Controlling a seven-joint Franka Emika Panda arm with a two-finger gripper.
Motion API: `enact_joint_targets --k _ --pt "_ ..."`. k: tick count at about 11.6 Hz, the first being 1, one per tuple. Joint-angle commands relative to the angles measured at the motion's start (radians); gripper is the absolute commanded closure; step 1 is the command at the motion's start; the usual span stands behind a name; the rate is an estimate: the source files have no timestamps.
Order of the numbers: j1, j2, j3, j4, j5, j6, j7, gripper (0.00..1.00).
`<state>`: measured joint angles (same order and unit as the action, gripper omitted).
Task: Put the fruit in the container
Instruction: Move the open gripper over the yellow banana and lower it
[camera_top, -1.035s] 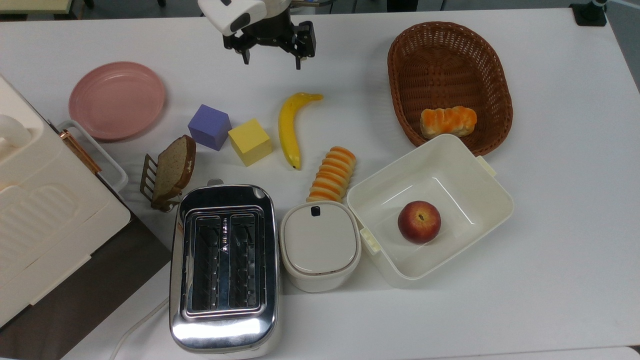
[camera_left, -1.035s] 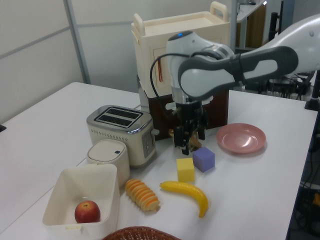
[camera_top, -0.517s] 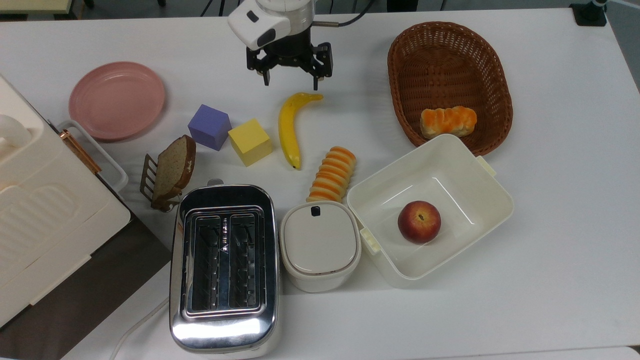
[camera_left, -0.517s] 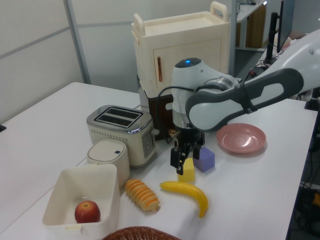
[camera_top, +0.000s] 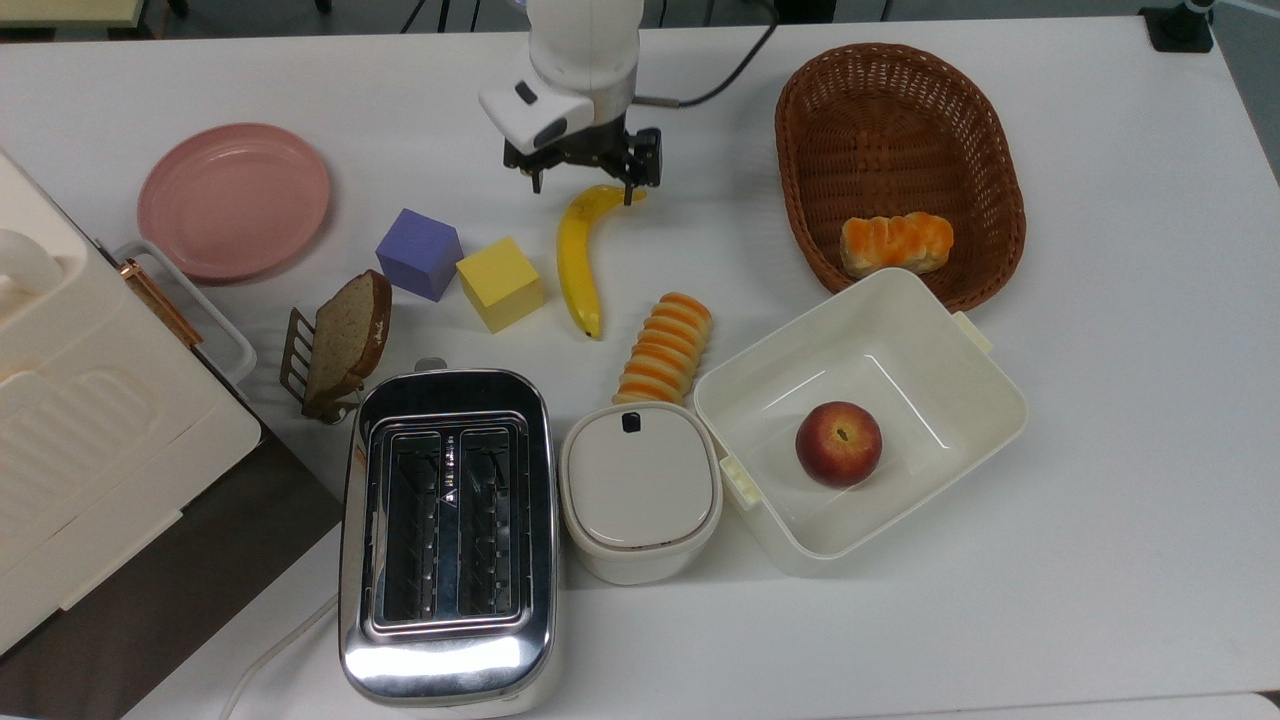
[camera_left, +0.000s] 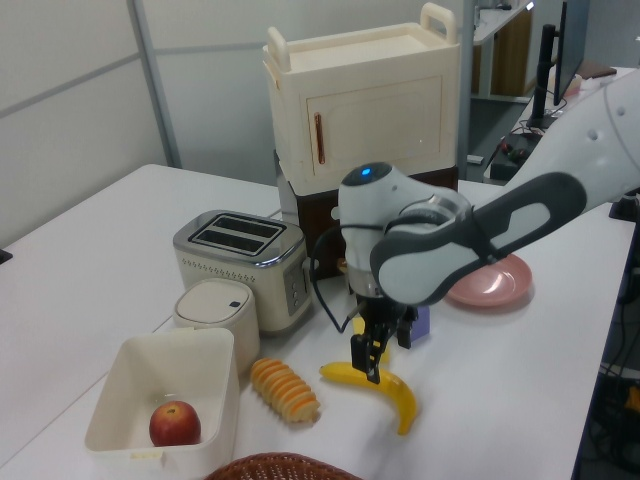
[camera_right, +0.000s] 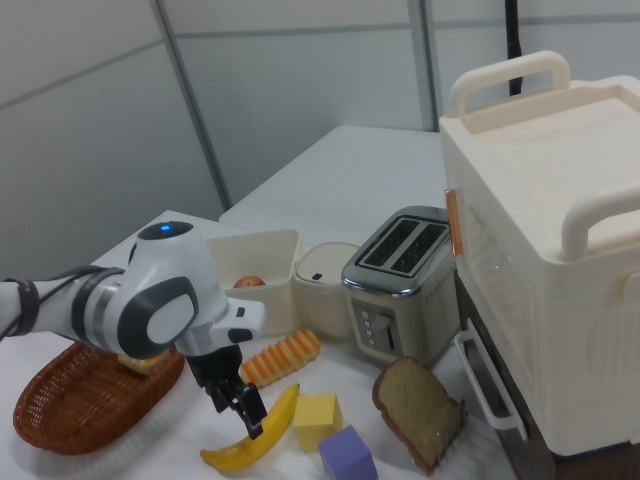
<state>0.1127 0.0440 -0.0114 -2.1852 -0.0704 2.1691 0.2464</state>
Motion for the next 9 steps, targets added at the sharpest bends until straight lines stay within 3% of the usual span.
enact_joint_targets --k 1,9 --pt "0.015 0.05 -0.002 -0.007 -0.067 0.08 0.074 0.0" --pt "0.015 0.089 -0.002 0.011 -0.112 0.084 0.083 0.01"
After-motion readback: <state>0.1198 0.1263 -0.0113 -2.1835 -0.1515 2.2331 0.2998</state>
